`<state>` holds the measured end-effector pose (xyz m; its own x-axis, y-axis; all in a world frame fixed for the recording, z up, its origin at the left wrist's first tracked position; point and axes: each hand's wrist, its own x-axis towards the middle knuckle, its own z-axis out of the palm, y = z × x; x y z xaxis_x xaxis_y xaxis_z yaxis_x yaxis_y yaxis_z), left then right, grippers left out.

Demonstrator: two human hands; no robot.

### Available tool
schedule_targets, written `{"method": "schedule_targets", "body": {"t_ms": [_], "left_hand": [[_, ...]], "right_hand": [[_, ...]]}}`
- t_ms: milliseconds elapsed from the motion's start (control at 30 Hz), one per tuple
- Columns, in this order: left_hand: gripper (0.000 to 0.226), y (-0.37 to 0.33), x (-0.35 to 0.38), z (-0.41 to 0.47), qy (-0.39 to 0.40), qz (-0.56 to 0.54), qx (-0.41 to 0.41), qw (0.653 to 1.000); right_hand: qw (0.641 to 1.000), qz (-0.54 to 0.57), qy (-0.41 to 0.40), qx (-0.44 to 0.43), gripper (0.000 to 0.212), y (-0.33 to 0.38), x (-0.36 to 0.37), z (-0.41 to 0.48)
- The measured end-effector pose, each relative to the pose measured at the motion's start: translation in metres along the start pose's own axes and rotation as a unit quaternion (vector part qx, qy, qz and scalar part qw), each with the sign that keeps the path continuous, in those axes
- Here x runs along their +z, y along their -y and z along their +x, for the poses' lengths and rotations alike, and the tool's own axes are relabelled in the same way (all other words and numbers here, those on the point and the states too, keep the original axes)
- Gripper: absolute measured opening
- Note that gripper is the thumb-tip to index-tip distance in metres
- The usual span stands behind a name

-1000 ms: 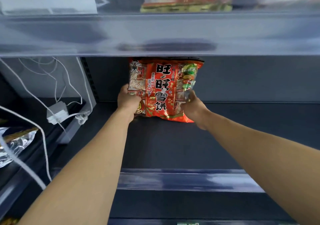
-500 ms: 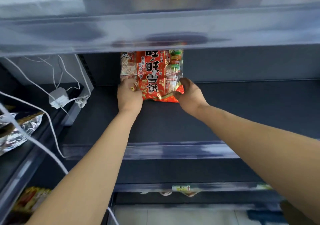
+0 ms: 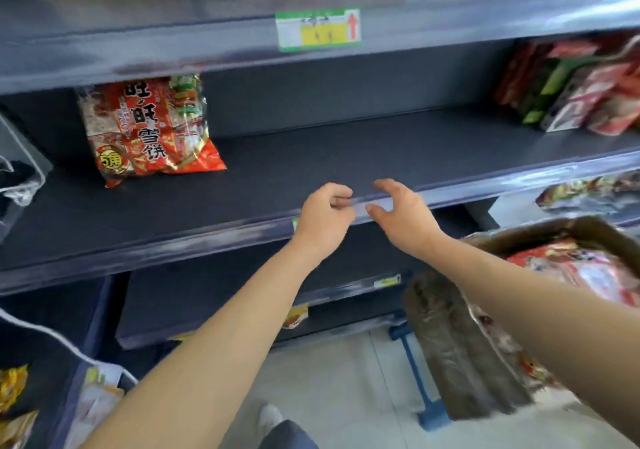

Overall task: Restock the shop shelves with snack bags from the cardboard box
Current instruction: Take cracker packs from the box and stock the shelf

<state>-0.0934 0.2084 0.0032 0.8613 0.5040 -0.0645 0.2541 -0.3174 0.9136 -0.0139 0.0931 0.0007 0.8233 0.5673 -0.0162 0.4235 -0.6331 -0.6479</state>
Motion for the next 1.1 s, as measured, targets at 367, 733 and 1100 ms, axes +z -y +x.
{"method": "schedule_targets", "body": {"t_ms": [367,733,1100], "left_hand": [[0.022,-0.072,0.286,-0.038,0.214,-0.005,-0.139,0.967],[0.022,-0.058,0.395,-0.024,0.235,-0.058,-0.361,0.901],[0.075,-0.019,0.427,-0.01,0.16,-0.068,-0.391,0.904]], "right_hand": [[0.968,-0.053,-0.027,0.245,0.047,-0.249,-0.162,-0.09],[0.909,-0.018,0.051,0.413,0.074,-0.384,-0.19,-0.081],[0.856,0.121,0.056,0.5,0.114,-0.432,-0.161,-0.068]]}}
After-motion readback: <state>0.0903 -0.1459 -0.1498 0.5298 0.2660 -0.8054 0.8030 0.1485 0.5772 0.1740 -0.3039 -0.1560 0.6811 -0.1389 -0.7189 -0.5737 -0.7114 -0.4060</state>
